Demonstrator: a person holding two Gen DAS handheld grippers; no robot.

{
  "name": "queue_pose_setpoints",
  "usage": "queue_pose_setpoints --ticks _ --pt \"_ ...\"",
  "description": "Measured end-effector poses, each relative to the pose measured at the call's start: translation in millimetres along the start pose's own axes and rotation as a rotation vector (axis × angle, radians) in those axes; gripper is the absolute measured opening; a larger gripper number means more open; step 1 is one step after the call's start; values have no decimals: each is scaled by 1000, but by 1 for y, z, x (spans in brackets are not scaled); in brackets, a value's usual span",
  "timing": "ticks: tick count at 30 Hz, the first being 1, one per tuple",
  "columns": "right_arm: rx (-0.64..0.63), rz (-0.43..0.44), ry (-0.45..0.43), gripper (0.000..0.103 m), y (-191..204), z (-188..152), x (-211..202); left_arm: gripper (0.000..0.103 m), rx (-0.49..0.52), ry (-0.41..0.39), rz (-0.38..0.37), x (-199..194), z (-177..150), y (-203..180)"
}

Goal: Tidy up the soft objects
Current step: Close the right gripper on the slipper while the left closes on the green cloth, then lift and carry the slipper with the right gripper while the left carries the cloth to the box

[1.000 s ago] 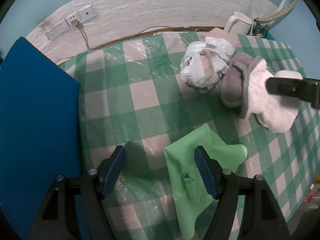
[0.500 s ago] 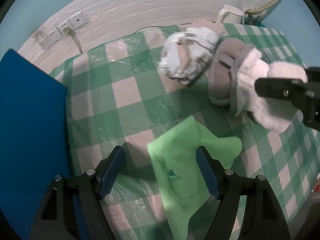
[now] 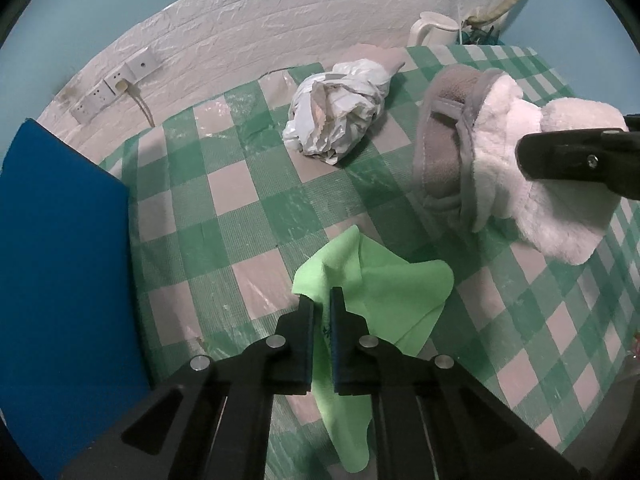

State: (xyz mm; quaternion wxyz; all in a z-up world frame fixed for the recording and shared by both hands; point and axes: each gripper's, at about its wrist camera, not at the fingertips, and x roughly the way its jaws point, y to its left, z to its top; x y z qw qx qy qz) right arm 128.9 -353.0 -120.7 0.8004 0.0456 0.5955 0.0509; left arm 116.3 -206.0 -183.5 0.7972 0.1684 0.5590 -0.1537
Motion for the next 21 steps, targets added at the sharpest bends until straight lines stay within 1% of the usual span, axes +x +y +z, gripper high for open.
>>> queue_pose_setpoints --ticks 6,12,21 --pt "-1 -17 -20 34 5 -6 -14 6 5 -30 -7 -11 -3 5" --pt "12 -9 -40 34 5 -13 -28 6 10 -75 10 -33 -8 2" --pt "10 -10 -64 34 13 -23 -46 6 1 -134 41 -63 -10 8"
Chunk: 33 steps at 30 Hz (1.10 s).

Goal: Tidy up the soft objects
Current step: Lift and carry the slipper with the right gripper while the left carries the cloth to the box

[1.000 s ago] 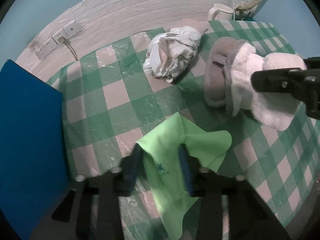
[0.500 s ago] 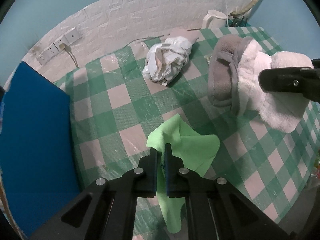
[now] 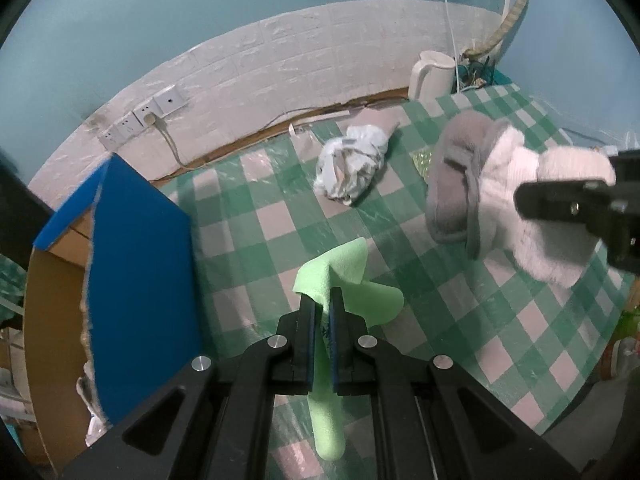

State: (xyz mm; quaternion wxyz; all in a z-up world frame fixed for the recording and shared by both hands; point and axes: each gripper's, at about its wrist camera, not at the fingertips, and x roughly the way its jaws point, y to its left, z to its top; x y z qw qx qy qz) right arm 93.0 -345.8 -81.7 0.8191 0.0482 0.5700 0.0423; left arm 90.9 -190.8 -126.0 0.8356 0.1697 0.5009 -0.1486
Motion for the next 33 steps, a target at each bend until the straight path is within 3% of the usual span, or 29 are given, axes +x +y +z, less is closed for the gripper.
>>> queue_pose_setpoints --ticks 14,33 --pt "-20 18 -75 34 16 -2 -35 6 -68 -81 18 -49 6 28" --pt "-130 86 -131 34 77 10 -59 6 -171 -152 34 -102 -6 89"
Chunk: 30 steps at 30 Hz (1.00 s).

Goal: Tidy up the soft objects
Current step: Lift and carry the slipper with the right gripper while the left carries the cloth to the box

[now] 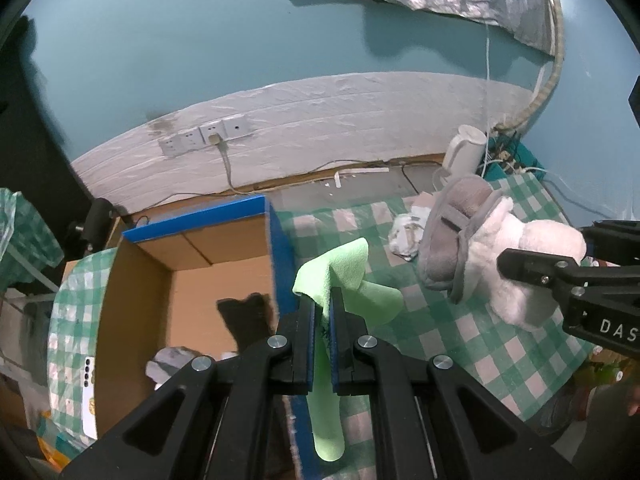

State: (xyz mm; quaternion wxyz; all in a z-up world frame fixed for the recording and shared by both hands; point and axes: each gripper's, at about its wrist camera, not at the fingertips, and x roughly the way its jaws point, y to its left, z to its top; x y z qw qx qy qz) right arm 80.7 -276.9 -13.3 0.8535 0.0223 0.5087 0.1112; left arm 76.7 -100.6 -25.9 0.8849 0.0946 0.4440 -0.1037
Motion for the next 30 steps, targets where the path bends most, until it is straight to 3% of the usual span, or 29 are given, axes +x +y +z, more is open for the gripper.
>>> queue_pose_setpoints --ticks 15,30 --pt "-104 66 -12 34 73 23 8 6 -116 -13 3 -19 -9 62" --pt "-193 113 13 34 135 35 29 6 -194 15 66 -17 -28 116"
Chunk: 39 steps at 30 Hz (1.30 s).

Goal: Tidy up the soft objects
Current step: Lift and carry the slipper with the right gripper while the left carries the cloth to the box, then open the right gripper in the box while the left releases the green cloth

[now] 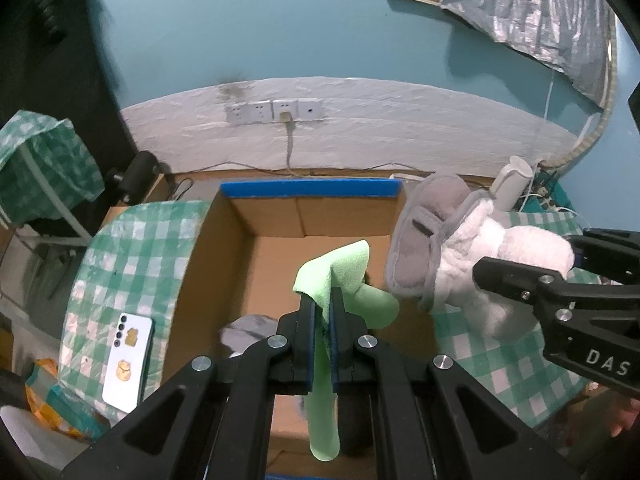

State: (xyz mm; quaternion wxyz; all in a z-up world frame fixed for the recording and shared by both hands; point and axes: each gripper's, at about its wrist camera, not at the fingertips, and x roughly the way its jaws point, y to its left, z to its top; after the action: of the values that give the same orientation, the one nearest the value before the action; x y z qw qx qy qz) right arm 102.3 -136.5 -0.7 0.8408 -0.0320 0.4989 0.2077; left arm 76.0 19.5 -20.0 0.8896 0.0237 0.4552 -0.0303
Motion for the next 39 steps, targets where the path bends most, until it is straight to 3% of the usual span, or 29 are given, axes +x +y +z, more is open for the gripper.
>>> queue_pose_setpoints --ticks 15,23,27,39 --pt "-54 27 36 35 38 12 30 6 -61 44 76 13 -8 40" --pt "-83 69 -8 44 47 14 30 14 -100 95 112 25 -9 51" --pt "-92 60 -35 60 51 15 26 23 -114 89 117 24 -8 54" --pt "-44 25 -46 60 29 12 20 26 -111 69 90 21 -4 46"
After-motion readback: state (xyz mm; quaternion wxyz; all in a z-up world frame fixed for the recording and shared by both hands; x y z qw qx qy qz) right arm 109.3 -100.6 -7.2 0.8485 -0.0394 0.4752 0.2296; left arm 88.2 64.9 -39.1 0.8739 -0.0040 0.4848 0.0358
